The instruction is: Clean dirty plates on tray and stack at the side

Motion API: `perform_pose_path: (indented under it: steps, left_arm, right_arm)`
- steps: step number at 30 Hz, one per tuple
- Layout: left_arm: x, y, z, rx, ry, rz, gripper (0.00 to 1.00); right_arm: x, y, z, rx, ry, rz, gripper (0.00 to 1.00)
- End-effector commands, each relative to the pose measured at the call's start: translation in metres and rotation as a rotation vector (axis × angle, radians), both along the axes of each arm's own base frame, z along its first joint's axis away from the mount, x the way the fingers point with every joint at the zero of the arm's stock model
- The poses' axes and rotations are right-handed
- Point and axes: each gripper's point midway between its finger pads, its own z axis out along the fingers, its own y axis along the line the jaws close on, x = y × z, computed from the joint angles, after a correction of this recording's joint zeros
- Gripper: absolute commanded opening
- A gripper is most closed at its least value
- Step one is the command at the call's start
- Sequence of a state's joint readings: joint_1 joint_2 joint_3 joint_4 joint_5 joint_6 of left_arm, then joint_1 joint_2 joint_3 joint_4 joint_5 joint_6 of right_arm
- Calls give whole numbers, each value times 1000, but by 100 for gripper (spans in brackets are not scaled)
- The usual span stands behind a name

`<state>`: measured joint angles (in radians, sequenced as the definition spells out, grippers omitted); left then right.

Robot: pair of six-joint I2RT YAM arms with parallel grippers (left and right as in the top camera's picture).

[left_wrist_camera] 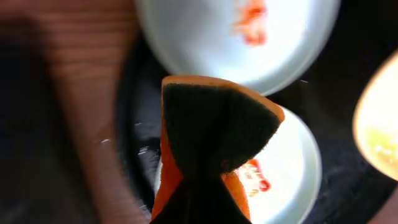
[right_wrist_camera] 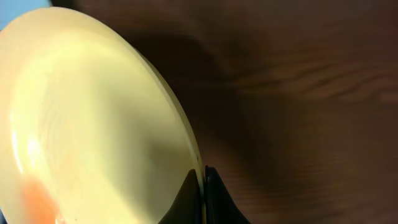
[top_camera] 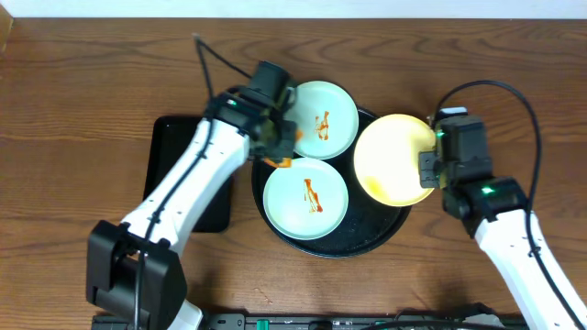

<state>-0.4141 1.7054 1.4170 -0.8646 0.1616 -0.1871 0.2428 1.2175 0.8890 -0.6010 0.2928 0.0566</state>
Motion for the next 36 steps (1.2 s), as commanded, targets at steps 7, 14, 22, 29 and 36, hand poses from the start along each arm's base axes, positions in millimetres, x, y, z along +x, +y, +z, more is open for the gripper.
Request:
perform_pose_path:
  steps: [7, 14, 22, 29, 36]
  left_arm:
    - [12, 62, 33, -37, -37, 175, 7]
    - [12, 84, 44, -42, -58, 233, 8]
    - [11, 86, 44, -41, -54, 236, 7]
    - [11, 86, 44, -41, -53, 236, 7]
    - [11, 86, 44, -41, -53, 236, 7]
  right_arm:
    - [10, -11, 43, -298, -177, -95, 1]
    - [18, 12, 40, -365, -183, 4, 1]
    - [19, 21, 34, -455, -184, 3, 1]
    - [20, 24, 34, -453, -188, 9, 1]
    - [20, 23, 14, -223, -150, -68, 1]
